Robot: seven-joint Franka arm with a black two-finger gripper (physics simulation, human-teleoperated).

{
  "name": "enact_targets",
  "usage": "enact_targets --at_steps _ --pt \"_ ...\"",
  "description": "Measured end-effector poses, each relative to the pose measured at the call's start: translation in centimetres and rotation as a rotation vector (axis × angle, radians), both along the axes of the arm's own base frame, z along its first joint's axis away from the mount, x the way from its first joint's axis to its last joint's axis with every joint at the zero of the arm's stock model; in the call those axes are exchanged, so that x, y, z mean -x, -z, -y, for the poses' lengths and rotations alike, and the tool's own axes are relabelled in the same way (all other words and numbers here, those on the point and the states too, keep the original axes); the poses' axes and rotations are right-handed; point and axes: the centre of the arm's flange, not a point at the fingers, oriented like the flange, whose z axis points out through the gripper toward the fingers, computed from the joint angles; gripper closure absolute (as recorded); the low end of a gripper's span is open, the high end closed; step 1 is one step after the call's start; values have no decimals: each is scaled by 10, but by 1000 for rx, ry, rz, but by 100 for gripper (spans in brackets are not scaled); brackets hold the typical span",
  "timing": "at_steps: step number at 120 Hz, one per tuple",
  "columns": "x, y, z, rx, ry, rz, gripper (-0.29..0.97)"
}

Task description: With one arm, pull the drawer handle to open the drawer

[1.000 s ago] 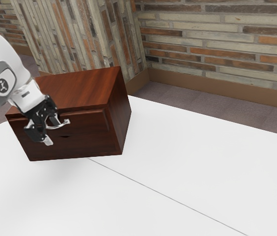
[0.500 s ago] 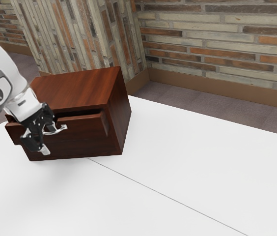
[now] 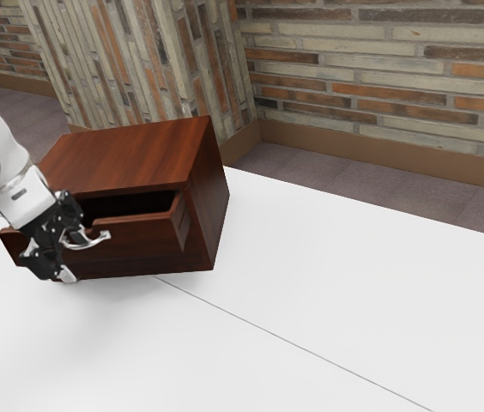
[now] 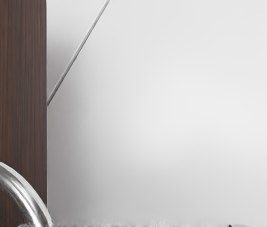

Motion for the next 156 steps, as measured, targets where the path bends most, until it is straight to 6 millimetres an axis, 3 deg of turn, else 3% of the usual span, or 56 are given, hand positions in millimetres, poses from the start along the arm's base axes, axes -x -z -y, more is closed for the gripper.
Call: enact_targets --at_steps 40,105,130,146,156 --pt "30 -4 16 -2 7 21 25" --pt "64 -6 44 -13 33 43 19" --pt "78 -49 82 -85 84 115 16" --pt "68 -127 138 -163 173 214 10" --pt "43 -155 172 -148 247 220 7"
